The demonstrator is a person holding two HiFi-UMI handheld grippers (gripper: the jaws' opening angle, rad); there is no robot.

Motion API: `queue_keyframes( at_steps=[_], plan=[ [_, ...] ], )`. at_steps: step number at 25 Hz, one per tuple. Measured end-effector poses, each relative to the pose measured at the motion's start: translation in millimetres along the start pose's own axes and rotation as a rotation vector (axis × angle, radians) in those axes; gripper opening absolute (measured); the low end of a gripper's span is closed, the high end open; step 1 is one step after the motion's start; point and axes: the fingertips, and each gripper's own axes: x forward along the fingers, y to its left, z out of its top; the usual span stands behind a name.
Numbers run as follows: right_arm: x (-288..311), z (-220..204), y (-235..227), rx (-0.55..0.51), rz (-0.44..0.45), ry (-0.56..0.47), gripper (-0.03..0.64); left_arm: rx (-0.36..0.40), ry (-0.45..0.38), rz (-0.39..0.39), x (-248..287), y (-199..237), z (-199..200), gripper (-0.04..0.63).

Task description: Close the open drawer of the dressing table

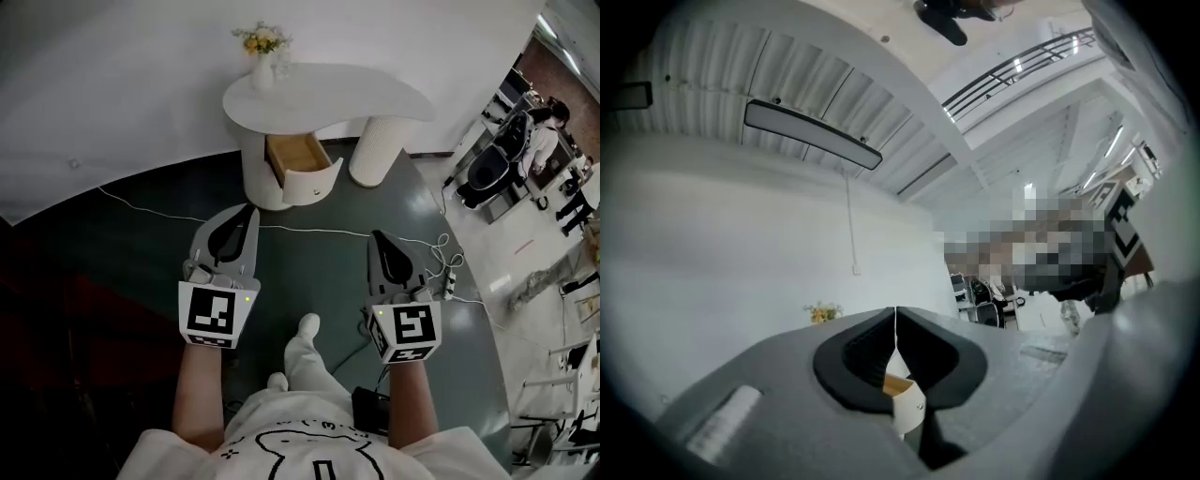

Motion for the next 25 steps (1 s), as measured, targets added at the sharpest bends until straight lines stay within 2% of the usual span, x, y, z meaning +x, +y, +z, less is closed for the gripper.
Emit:
queue_keyframes(
  at_steps=[5,10,16,25],
  plan=[
    [29,-7,-9,-0.009,0.02,0.007,-0.002,0.001,0.02,-0.002,20,2,-14,0.017],
    [97,-19,-22,-0.02,0.054,0.018,-0.002,-0.017,0.044,0.021,80,33,-39,0.018],
    [157,-53,-74,0.022,0.047,0.06,-0.002,-0.003,0.078,0.008,161,38,-58,0.018],
    [254,-79,-140,0.07,0.045,0.084,-0.002,0.001,0.128,-0.024,279,45,-90,0.018]
  ],
)
